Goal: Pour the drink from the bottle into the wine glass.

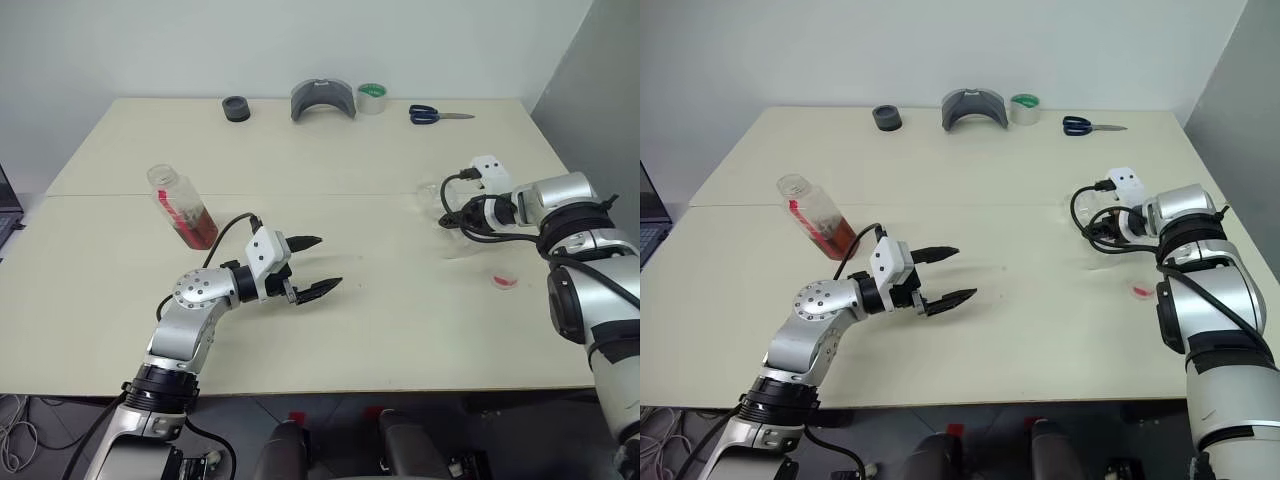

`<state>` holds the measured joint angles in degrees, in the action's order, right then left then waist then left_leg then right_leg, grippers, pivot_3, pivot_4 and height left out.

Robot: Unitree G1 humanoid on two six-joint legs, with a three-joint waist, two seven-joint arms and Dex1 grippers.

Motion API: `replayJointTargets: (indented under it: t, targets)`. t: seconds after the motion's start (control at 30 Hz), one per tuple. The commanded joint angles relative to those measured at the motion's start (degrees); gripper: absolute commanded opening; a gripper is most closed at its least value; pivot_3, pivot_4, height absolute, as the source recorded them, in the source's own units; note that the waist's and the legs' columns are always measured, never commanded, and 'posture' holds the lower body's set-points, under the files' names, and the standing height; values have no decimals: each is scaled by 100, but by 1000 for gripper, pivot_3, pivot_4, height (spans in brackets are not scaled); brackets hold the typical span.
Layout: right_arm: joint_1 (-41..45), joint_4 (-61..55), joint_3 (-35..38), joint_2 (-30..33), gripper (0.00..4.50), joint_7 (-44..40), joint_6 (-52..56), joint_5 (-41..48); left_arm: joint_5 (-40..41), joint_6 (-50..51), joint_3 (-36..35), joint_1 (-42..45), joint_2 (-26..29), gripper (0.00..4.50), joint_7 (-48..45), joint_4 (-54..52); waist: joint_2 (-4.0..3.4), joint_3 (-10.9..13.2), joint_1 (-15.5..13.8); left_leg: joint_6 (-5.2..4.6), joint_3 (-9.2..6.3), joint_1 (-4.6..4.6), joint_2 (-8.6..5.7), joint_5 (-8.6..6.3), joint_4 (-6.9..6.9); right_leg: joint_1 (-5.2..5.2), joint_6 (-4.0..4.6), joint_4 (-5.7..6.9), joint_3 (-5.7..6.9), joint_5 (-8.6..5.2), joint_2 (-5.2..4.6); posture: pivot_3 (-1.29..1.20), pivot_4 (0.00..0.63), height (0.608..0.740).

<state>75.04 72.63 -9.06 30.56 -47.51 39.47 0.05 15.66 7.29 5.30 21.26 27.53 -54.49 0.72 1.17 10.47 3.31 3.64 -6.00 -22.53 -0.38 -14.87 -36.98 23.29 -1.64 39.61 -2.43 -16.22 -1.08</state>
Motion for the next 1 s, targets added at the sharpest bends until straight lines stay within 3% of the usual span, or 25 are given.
replayJointTargets:
  t: [0.03,0.13,0.2,0.43,0.63,0.8,1.0]
  targets:
    - [193,77,53,-33,1526,-89,-130,-170,-7,-104,-4,-5,-39,4500,39,-144,0,0,0,0,0,1,0,0,0,0,0,1,0,0,0,0,150,740]
    - [169,109,70,-92,457,-85,-173,-263,-32,-110,6,-23,-60,4500,56,-159,0,0,0,0,-2,0,0,0,0,0,0,2,1,0,0,0,150,740]
    - [147,127,103,-137,178,-32,-215,-296,-48,-109,19,-39,-77,4500,79,-181,0,-1,-1,0,-2,2,0,0,-2,-1,0,2,1,0,0,0,150,740]
    - [280,117,331,-118,178,-41,-229,-315,-65,-81,8,-20,-55,4500,116,-192,0,-1,3,0,0,6,0,0,-3,-3,0,7,-1,0,1,0,150,740]
    - [522,-180,1302,-233,178,448,-384,356,136,221,-81,7,-20,4500,102,-291,-15,9,16,0,4,5,0,0,-2,2,0,12,-6,0,0,0,150,740]
    - [-380,-1253,1876,-956,178,1680,-1778,703,923,1385,-466,271,131,4500,54,-545,-15,9,50,0,0,3,4,0,-2,5,1,23,-2,0,2,0,150,740]
    - [-1607,-2667,2026,-2050,178,2954,-2946,781,1466,2239,-857,673,569,4500,-65,-545,-15,9,92,3,-8,-6,3,2,-8,7,0,28,2,0,-2,0,150,740]
